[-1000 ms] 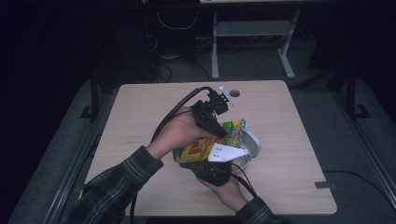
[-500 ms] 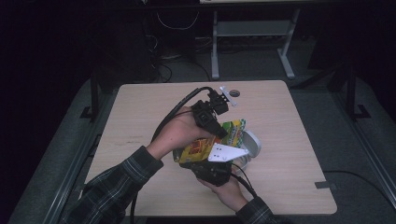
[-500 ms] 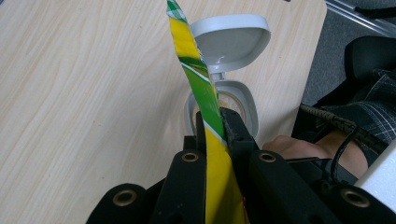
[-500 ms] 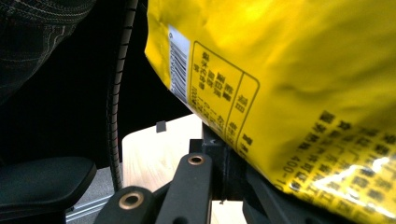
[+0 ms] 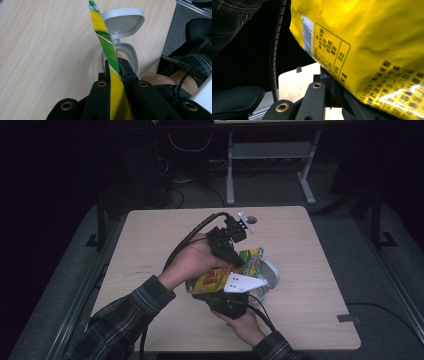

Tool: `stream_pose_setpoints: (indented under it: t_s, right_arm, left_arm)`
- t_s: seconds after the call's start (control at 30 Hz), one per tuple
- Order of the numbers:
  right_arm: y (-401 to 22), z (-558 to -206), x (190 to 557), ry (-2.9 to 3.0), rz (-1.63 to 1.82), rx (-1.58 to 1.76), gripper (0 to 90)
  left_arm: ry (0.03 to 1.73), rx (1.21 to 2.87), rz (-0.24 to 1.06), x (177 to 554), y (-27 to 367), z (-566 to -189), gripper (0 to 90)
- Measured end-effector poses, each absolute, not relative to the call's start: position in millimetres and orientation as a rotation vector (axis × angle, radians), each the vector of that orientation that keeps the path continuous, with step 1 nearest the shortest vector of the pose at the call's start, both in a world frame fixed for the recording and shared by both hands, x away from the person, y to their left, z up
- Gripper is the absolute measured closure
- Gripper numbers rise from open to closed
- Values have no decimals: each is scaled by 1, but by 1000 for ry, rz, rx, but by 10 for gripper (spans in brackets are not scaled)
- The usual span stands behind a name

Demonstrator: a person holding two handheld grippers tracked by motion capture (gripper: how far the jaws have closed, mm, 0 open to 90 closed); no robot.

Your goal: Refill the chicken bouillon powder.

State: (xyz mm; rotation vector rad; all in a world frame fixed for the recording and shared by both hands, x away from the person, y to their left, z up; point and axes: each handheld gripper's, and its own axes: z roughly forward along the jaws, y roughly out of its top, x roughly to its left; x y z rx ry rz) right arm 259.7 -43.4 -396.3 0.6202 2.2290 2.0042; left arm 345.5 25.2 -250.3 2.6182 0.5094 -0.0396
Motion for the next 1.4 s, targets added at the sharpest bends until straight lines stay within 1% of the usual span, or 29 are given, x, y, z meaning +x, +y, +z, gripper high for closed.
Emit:
stream_pose_setpoints:
  t_s: [1.4]
  right_arm:
    - [-45,-396,260,2228,2012,619,900]
  left_arm:
    - [499,2628,-23,344,22,-249,872]
